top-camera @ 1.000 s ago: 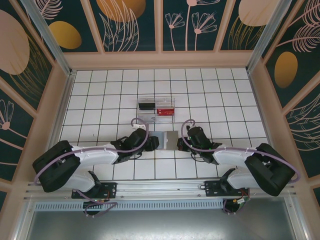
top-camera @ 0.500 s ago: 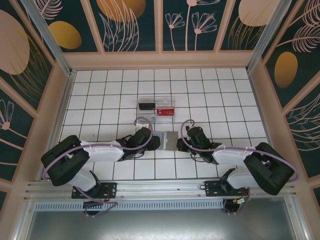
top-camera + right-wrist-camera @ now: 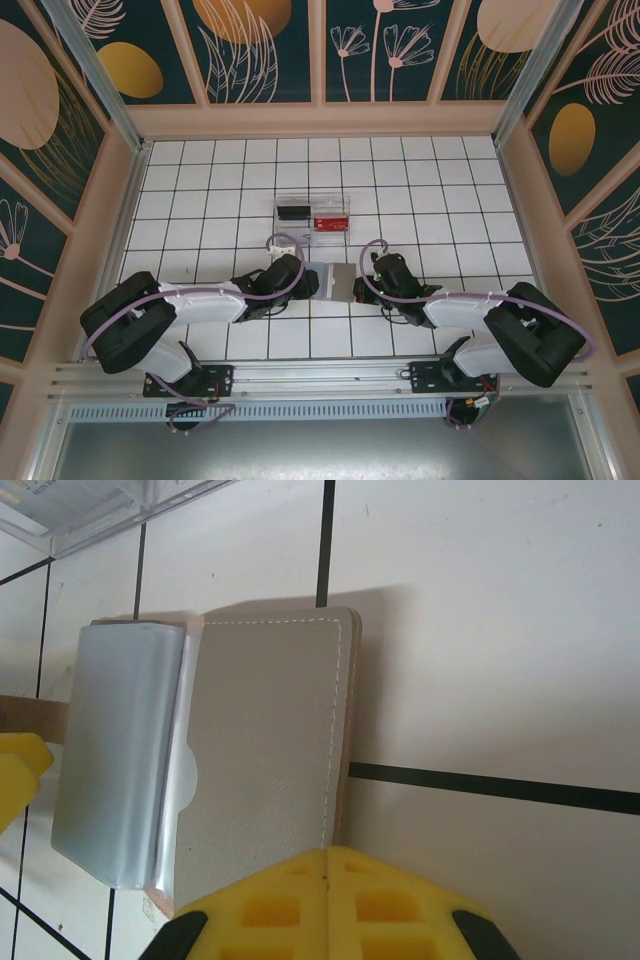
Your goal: Take the credit cards out of the card holder
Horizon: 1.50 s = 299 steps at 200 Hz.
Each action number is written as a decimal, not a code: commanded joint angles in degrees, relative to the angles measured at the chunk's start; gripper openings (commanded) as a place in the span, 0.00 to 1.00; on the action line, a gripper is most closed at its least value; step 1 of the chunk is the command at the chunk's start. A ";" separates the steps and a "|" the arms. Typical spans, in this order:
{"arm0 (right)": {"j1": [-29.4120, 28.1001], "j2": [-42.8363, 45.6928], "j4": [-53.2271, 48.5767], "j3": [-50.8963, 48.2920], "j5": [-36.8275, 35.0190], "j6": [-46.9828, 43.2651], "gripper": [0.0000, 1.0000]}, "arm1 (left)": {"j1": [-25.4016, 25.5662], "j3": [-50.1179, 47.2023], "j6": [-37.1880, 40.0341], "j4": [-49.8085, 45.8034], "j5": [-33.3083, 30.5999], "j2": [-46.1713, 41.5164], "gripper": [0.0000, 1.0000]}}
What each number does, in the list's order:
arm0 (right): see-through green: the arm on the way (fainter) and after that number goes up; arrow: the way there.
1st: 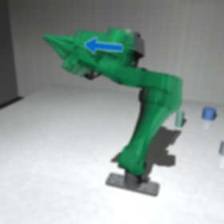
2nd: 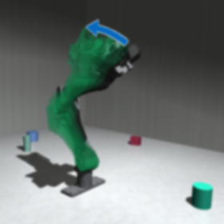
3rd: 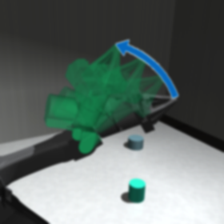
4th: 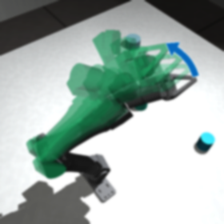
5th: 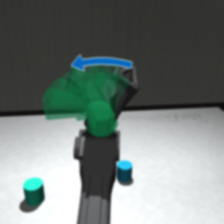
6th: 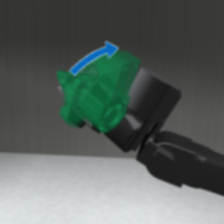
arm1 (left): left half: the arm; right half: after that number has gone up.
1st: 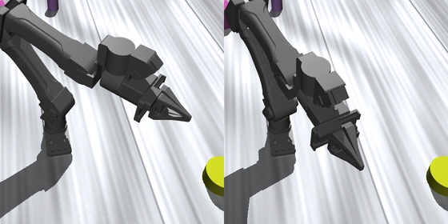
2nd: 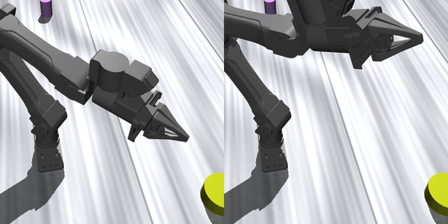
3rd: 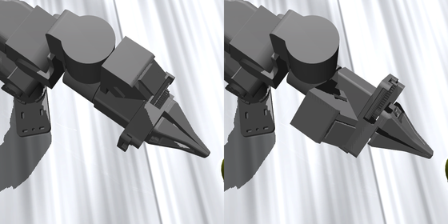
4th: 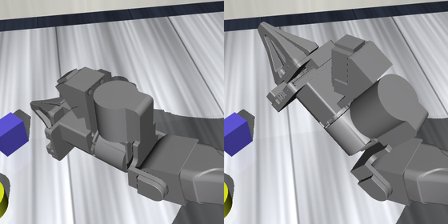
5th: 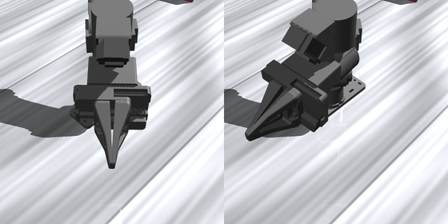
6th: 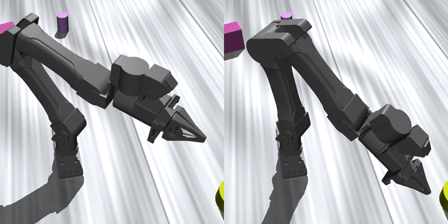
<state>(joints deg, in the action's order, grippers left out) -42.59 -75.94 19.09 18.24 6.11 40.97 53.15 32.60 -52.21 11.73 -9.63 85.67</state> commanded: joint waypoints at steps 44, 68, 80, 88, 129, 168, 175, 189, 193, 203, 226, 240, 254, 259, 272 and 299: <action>0.43 -0.61 1.22 0.92 1.28 -0.63 0.00 | -0.22 0.60 -0.03 0.31 1.41 2.44 0.48; 0.40 -0.67 1.28 0.92 1.27 -0.67 0.00 | -0.21 0.19 0.67 2.32 3.18 2.02 0.47; 0.40 -0.74 1.29 0.93 1.26 -0.63 0.00 | -0.21 -0.24 0.91 3.14 3.47 1.54 0.46; 0.42 -0.86 1.30 0.94 1.19 -0.57 0.00 | -0.21 -0.47 1.12 3.59 3.73 1.21 0.46; 0.40 -1.51 1.65 0.92 1.36 -0.45 0.00 | -0.20 -1.26 1.65 5.37 5.57 0.08 0.45; 0.40 -1.66 1.61 1.01 1.36 -0.49 0.00 | -0.23 -1.07 2.40 4.42 5.11 -2.03 0.55; 0.45 -1.64 1.56 1.01 1.36 -0.50 0.00 | -0.18 -0.77 2.62 3.69 4.62 -2.40 0.57; 0.40 -1.67 1.54 1.03 1.36 -0.44 0.00 | -0.21 -0.31 2.94 2.16 3.39 -3.02 0.58; 0.44 -1.67 1.64 1.06 1.36 -0.46 0.00 | -0.17 -0.22 3.03 1.78 3.12 -3.10 0.58; 0.41 -1.67 1.65 1.10 1.36 -0.39 0.00 | -0.20 -0.02 3.10 1.00 2.38 -3.29 0.58; 0.40 -1.67 1.65 1.10 1.35 -0.40 0.00 | -0.23 0.71 3.04 -1.03 0.92 -3.00 0.59; 0.44 -1.67 1.56 1.10 1.36 -0.38 0.00 | -0.21 0.98 2.92 -1.74 0.24 -2.74 0.59; 0.40 -1.62 1.57 1.11 1.44 -0.37 0.00 | -0.26 0.98 3.02 -1.37 0.52 -2.43 0.59; 0.41 -1.58 1.49 1.13 1.45 -0.37 0.00 | -0.25 1.06 3.14 -1.30 0.62 -2.37 0.59; 0.40 -1.53 1.40 1.18 1.32 -0.37 0.00 | -0.24 1.23 3.35 -1.08 0.82 -1.87 0.59; 0.40 -1.40 1.39 1.13 1.36 -0.39 0.00 | -0.22 1.73 3.59 -1.02 1.01 -0.87 0.59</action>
<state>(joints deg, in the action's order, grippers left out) -42.46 -77.06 19.31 18.26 6.59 40.84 53.15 32.71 -49.74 11.70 -7.97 83.61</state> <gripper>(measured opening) 0.053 0.588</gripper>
